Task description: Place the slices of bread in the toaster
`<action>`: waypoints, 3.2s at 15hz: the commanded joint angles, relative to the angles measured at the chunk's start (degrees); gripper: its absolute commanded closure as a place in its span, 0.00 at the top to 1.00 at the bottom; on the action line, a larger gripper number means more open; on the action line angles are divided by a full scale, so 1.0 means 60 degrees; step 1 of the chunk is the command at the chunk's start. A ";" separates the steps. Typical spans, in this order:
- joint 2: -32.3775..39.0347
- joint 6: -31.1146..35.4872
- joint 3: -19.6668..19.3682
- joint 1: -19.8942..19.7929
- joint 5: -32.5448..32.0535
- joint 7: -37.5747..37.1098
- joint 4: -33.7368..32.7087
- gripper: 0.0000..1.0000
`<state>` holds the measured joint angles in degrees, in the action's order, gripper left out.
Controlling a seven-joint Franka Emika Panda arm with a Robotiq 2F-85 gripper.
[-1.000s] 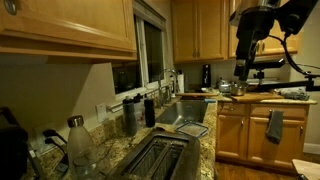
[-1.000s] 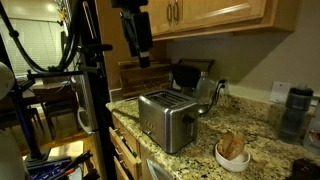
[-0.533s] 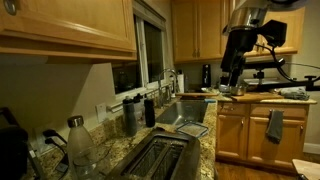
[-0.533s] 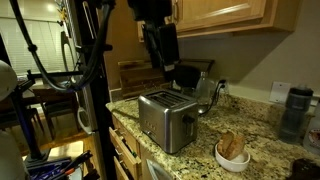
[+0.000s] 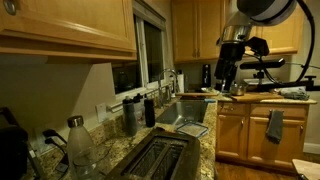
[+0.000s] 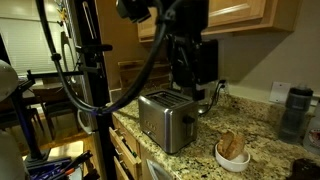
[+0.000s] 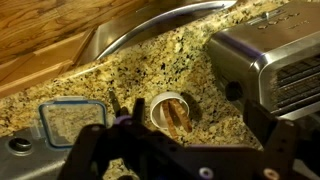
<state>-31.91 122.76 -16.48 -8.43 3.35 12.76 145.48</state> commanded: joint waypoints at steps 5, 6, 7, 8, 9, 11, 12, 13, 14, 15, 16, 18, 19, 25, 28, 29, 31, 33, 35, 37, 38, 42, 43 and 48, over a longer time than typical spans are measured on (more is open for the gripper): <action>0.2760 0.0165 -0.0618 -0.0003 0.0356 0.1240 -0.2251 1.00; 0.3155 0.0200 -0.0630 -0.0001 0.0457 0.1357 -0.2530 1.00; 0.3462 0.0182 -0.0604 -0.0027 0.0545 0.1427 -0.2792 1.00; 0.3793 0.0206 -0.0575 -0.0045 0.0686 0.1552 -0.3007 1.00; 0.4055 0.0177 -0.0524 -0.0084 0.0784 0.1613 -0.3216 1.00; 0.4559 0.0155 -0.0415 -0.0158 0.0960 0.1727 -0.3558 1.00; 0.4783 0.0163 -0.0360 -0.0189 0.1041 0.1810 -0.3691 1.00; 0.4972 0.0152 -0.0305 -0.0225 0.1092 0.1865 -0.3816 1.00; 0.5158 0.0142 -0.0248 -0.0260 0.1129 0.1911 -0.3938 1.00; 0.5318 0.0130 -0.0192 -0.0292 0.1159 0.1957 -0.4044 1.00; 0.5476 0.0110 -0.0142 -0.0323 0.1212 0.2025 -0.4157 1.00; 0.5737 0.0064 -0.0044 -0.0401 0.1355 0.2186 -0.4395 1.00; 0.5889 0.0042 0.0013 -0.0452 0.1483 0.2289 -0.4531 1.00; 0.6718 -0.0023 0.0349 -0.0810 0.2438 0.2715 -0.5303 1.00; 0.7114 -0.0038 0.0561 -0.0985 0.2834 0.2772 -0.5611 1.00; 0.7221 -0.0040 0.0634 -0.1026 0.2933 0.2801 -0.5674 1.00; 0.7434 -0.0035 0.0797 -0.1101 0.3081 0.2797 -0.5773 1.00; 0.7607 -0.0111 0.0957 -0.1147 0.3183 0.2792 -0.5859 1.00; 0.7542 0.0067 0.0999 -0.1100 0.2866 0.2534 -0.5709 1.00; 0.7650 0.0063 0.1075 -0.1098 0.2867 0.2532 -0.5776 1.00; 0.7663 0.0062 0.1083 -0.1099 0.2867 0.2531 -0.5785 1.00; 0.7612 0.0238 0.1097 -0.1042 0.2794 0.2429 -0.5648 1.00; 0.7594 0.0277 0.1152 -0.1018 0.2833 0.2447 -0.5571 1.00; 0.7596 0.0499 0.1435 -0.0916 0.2909 0.2272 -0.5391 1.00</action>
<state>14.30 123.47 -9.05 -13.68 20.86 27.83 111.39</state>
